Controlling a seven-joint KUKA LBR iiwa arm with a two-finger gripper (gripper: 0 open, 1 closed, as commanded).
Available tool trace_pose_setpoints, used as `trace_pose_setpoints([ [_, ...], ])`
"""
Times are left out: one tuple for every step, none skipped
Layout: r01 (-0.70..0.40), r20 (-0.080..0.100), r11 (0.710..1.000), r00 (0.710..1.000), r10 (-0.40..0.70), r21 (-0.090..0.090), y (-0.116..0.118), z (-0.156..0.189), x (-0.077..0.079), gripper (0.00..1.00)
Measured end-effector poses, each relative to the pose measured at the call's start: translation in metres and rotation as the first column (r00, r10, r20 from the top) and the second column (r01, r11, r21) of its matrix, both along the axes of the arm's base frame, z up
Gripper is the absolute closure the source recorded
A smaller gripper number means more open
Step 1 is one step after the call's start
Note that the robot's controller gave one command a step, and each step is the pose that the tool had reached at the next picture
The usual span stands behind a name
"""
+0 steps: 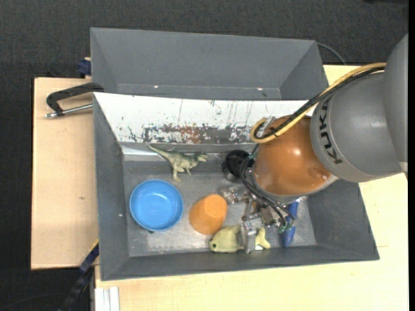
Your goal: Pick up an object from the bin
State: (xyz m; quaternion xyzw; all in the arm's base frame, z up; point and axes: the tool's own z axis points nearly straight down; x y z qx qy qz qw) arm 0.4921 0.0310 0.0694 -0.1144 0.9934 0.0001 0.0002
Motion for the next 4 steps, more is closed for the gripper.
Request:
trace_pose_setpoints([
  [0.246,0.007,0.969,0.969,-0.246,0.001,-0.046,0.032,0.002,0.0],
  [0.069,0.006,0.998,0.998,-0.069,-0.002,-0.109,0.04,0.002,0.0],
  [-0.416,0.007,0.909,0.909,0.416,-0.002,-0.167,0.001,0.036,0.0],
  [-0.654,0.0,0.757,0.757,0.654,0.001,-0.155,0.001,0.013,0.0],
])
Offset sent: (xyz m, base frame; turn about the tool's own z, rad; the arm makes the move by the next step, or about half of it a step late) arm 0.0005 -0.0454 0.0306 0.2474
